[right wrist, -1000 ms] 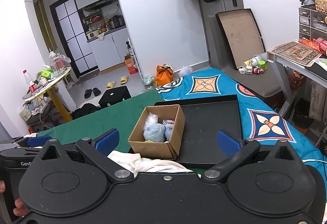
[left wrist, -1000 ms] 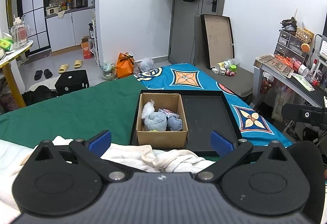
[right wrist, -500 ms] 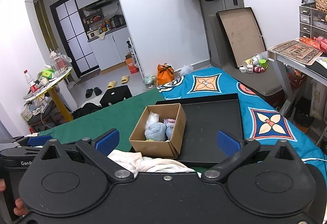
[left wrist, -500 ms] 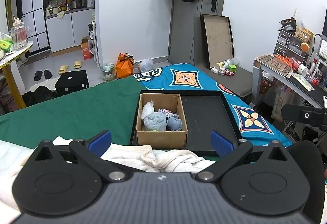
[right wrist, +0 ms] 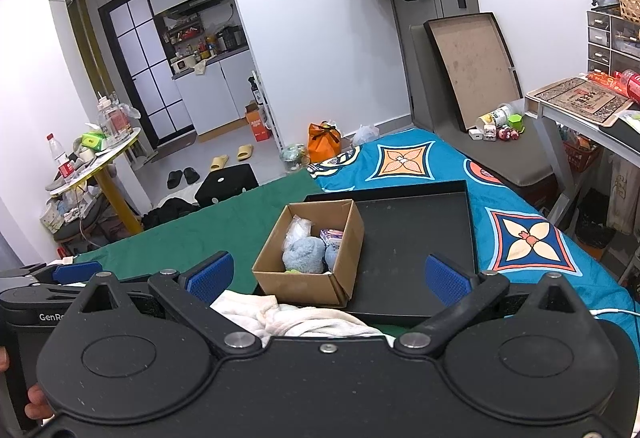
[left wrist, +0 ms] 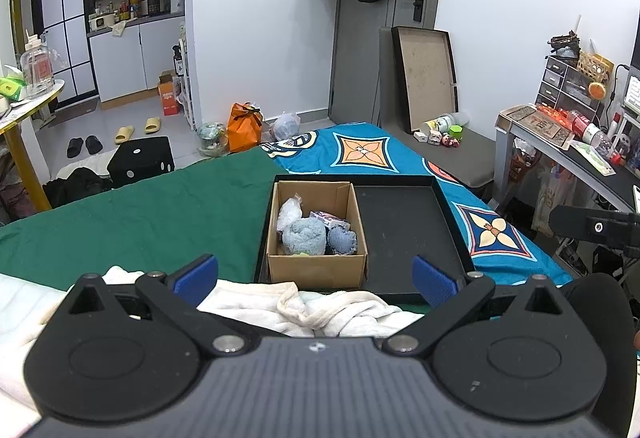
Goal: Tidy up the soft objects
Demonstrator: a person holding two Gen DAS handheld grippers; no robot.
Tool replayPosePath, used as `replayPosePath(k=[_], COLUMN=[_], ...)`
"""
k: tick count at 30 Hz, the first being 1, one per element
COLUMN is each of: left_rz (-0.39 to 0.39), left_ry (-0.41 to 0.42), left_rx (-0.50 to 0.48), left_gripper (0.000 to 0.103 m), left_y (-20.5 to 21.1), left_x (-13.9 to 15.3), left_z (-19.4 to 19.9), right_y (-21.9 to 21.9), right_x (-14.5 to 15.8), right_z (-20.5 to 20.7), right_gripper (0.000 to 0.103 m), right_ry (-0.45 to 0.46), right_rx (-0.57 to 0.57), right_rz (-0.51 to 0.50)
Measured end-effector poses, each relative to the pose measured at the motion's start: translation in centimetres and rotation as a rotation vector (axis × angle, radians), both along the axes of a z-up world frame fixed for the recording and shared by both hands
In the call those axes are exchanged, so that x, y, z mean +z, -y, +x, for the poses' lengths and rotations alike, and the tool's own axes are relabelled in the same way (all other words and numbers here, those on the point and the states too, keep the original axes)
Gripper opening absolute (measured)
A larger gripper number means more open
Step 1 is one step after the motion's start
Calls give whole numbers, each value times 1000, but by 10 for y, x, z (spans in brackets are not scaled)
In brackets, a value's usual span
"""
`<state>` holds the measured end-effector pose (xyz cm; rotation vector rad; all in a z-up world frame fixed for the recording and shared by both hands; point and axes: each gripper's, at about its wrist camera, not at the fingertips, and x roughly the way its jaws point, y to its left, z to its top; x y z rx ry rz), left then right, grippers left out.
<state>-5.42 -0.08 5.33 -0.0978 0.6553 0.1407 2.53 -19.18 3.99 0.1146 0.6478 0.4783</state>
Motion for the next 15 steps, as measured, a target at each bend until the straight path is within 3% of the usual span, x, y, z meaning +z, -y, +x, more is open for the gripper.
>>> replayPosePath(k=[15], left_rz=[-6], left_ry=[-5], left_rx=[5], left_gripper=[102], left_y=[-4], left_x=[-3], left_z=[0], right_y=[-2], right_x=[-2], right_z=[-2], right_gripper=[103], right_ry=[-5], right_rx=[1], right_rz=[-13])
